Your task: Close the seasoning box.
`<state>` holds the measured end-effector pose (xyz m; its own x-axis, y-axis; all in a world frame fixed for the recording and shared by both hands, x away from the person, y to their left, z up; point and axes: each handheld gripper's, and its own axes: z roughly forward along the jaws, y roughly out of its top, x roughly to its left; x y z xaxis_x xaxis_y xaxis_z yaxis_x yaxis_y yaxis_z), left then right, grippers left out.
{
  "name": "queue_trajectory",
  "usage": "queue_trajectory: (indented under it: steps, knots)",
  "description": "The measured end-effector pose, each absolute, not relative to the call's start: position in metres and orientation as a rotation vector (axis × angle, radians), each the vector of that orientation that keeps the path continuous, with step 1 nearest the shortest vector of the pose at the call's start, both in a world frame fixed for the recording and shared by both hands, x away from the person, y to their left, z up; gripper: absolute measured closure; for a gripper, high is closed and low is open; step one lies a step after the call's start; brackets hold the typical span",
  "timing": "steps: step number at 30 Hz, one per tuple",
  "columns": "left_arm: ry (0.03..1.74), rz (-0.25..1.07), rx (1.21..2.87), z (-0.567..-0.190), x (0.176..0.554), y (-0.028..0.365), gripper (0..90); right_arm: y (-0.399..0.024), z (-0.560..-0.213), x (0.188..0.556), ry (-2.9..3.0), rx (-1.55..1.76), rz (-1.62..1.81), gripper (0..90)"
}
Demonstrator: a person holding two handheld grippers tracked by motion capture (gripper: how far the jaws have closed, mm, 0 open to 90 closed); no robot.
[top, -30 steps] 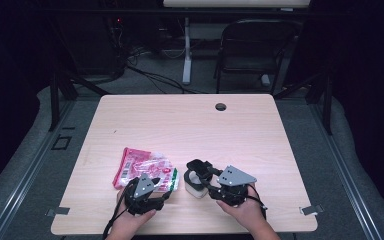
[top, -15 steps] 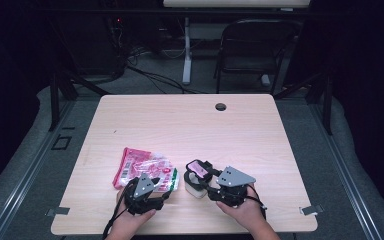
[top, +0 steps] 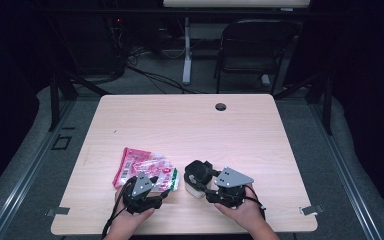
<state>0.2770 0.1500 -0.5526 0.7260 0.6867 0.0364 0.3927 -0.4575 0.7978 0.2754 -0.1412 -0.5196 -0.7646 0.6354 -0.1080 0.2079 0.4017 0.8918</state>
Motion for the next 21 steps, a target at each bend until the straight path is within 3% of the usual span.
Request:
queue_trajectory:
  steps: [21]
  knots:
    - [0.823, 0.456, 2.100, -0.5529, 0.2777, 0.1509, 39.6, -0.1403, -0.5194, 0.2744, 2.246, 0.720, 1.343, 44.5]
